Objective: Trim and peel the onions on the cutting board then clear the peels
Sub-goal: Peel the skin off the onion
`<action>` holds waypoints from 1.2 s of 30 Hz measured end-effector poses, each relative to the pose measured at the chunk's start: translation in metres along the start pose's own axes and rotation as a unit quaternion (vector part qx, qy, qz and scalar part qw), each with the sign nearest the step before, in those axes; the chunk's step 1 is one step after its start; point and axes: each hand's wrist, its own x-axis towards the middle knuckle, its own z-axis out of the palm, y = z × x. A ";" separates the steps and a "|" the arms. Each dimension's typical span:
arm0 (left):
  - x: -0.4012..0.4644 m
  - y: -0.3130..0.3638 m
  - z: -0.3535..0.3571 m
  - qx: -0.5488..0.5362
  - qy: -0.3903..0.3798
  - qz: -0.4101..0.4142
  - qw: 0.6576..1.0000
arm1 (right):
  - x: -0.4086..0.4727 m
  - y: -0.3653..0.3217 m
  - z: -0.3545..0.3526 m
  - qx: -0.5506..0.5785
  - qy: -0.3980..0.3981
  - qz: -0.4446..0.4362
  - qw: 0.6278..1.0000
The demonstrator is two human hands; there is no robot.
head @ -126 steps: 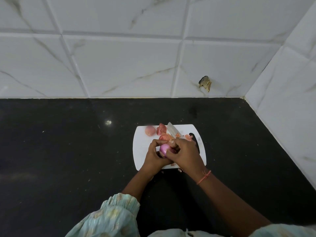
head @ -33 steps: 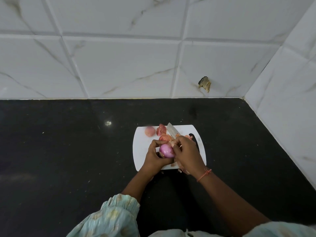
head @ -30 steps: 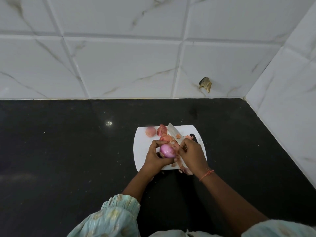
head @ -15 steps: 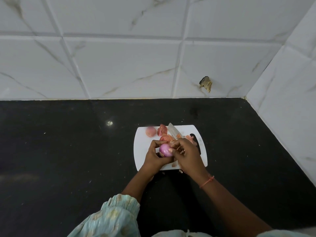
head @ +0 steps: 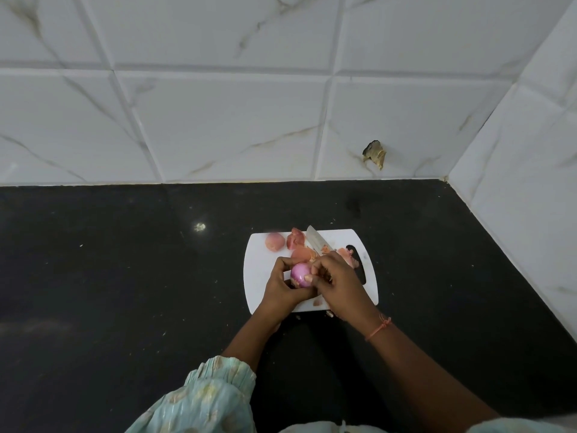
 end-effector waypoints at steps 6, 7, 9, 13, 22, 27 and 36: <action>-0.001 0.001 -0.001 -0.010 -0.002 -0.011 1.000 | 0.003 0.014 -0.002 -0.019 0.080 0.065 0.994; -0.001 0.001 -0.001 -0.015 -0.005 -0.016 1.000 | 0.003 0.018 -0.004 -0.034 0.101 0.072 0.992; -0.002 0.003 -0.002 -0.021 -0.014 -0.027 0.999 | 0.003 0.023 -0.008 -0.044 0.126 0.078 0.988; -0.003 0.003 -0.005 -0.017 -0.028 -0.025 0.999 | 0.003 0.022 -0.008 -0.057 0.126 0.060 0.989; 0.004 -0.002 -0.013 -0.081 -0.004 -0.070 0.994 | 0.012 0.025 -0.019 -0.123 0.126 0.040 0.984; 0.005 -0.002 -0.012 -0.119 0.020 -0.072 0.990 | 0.006 0.004 -0.011 0.005 0.014 -0.020 1.000; 0.004 0.004 -0.009 -0.127 0.017 -0.132 0.983 | 0.000 0.003 0.016 0.044 0.047 0.013 0.998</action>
